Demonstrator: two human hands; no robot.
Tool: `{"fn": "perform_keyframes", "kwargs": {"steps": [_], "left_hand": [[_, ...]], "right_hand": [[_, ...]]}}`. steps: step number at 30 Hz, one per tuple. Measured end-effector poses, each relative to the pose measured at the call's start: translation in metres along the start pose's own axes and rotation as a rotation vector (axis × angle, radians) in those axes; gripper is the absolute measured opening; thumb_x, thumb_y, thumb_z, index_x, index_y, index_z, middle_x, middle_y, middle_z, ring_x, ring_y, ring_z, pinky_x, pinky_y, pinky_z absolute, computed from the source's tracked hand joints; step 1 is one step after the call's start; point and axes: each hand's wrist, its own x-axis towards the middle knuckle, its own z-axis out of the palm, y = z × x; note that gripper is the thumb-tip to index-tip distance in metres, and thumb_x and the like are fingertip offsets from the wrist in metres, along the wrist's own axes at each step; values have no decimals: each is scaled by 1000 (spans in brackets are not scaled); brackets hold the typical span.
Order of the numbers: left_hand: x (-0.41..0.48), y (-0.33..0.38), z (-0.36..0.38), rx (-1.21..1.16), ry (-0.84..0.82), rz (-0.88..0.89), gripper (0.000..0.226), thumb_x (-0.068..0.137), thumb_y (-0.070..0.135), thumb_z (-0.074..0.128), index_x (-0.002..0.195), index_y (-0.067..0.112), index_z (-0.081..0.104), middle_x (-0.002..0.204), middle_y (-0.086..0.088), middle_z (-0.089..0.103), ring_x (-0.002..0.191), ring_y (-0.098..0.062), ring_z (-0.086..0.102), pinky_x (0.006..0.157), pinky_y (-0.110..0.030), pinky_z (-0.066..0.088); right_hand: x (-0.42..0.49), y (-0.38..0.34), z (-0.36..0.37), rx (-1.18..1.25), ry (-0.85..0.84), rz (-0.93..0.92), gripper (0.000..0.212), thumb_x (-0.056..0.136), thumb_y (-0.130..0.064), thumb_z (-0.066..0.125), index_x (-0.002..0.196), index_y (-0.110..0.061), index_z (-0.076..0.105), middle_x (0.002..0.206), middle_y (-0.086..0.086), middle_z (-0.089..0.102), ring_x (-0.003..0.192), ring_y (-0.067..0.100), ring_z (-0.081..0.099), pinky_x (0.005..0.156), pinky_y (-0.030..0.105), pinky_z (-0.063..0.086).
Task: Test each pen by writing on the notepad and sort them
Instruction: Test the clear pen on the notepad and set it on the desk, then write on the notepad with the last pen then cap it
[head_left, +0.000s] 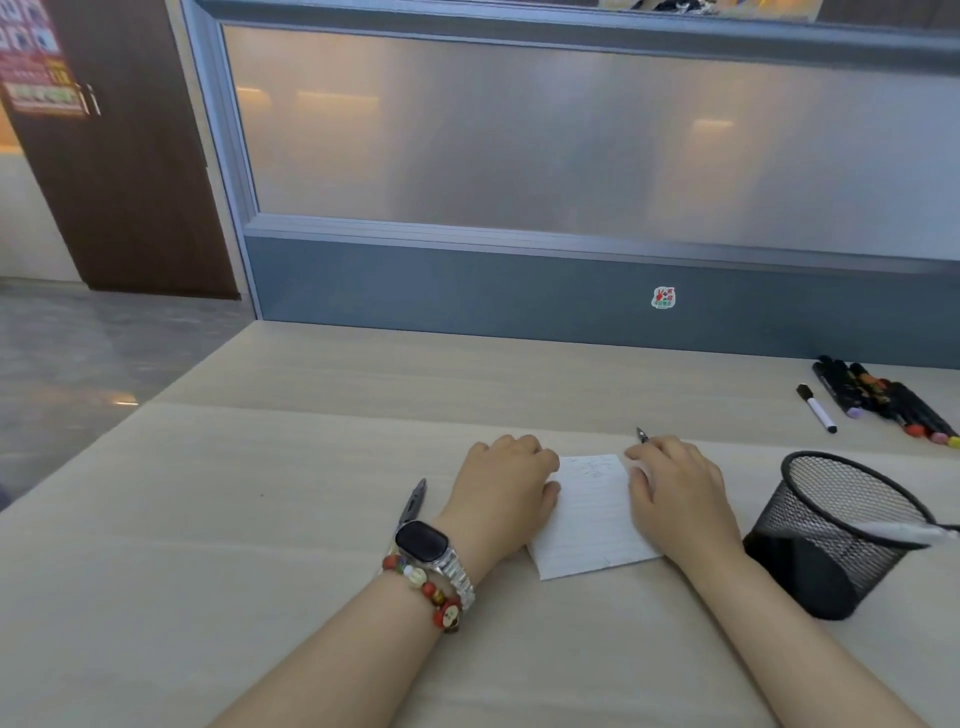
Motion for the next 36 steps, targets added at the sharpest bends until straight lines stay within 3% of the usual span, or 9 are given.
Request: {"fn": "perform_keyframes", "kwargs": {"steps": [6,11,16,19,23,26,30,33,36], "left_hand": [[-25,-27,-24,13,4,-232,28,88,26,45,112,15,53,112,-6,56,103,-29,52,73,-34,38],[-61,-48,-34,41,-46,-428,33,85,28,47,113,13,47,115,-10,50,107,-31,47,80,-40,44],[-81,-55,-45,12,-41,-531,39,83,36,51,113,14,41,114,-8,49,104,-30,49,74,-37,43],[-89,-56,-46,7,-105,-581,38,84,36,51,110,12,38,101,-7,59,92,-29,58,64,-32,39],[-96,-51,-45,-76,-92,-568,30,82,21,48,108,10,38,82,-4,56,79,-29,56,59,-31,37],[-93,-44,-45,-321,-81,-593,33,79,22,52,109,14,41,92,-10,64,83,-29,61,64,-31,43],[-88,-31,-42,-754,-35,-613,40,81,16,53,119,16,40,70,-1,59,55,-15,59,51,-24,44],[-87,-22,-42,-950,-5,-608,41,83,13,54,121,14,40,71,-2,60,50,-12,60,51,-23,48],[-86,-15,-46,-1125,-18,-629,39,82,11,54,119,14,41,75,-5,62,49,-13,59,48,-23,48]], "right_hand": [[-10,-26,0,97,-81,-115,23,87,-6,48,103,-10,65,111,6,61,107,27,52,91,33,31],[-22,-60,2,241,-155,-143,24,89,-7,45,104,-12,63,115,1,58,110,20,50,93,34,38],[-35,-89,2,318,-210,-207,23,90,-9,45,103,-13,63,114,0,56,109,17,50,91,31,38],[-43,-101,3,339,-226,-253,22,89,-9,45,102,-13,63,111,0,58,108,17,50,90,29,39],[-54,-111,5,362,-253,-285,22,89,-9,45,101,-13,62,109,-1,57,107,17,50,90,29,40],[-62,-115,4,404,-238,-302,20,89,-11,47,100,-15,63,102,-4,56,101,12,51,87,22,39],[-76,-114,-4,477,-274,-356,17,88,-30,52,103,-28,57,92,-10,57,82,3,53,70,16,41],[-84,-109,-12,525,-377,-381,33,77,-52,53,106,-57,40,94,-20,56,87,0,53,70,14,40],[-88,-102,-21,518,-428,-387,54,67,-60,59,108,-71,26,100,-30,52,96,-5,52,78,13,40]]}}
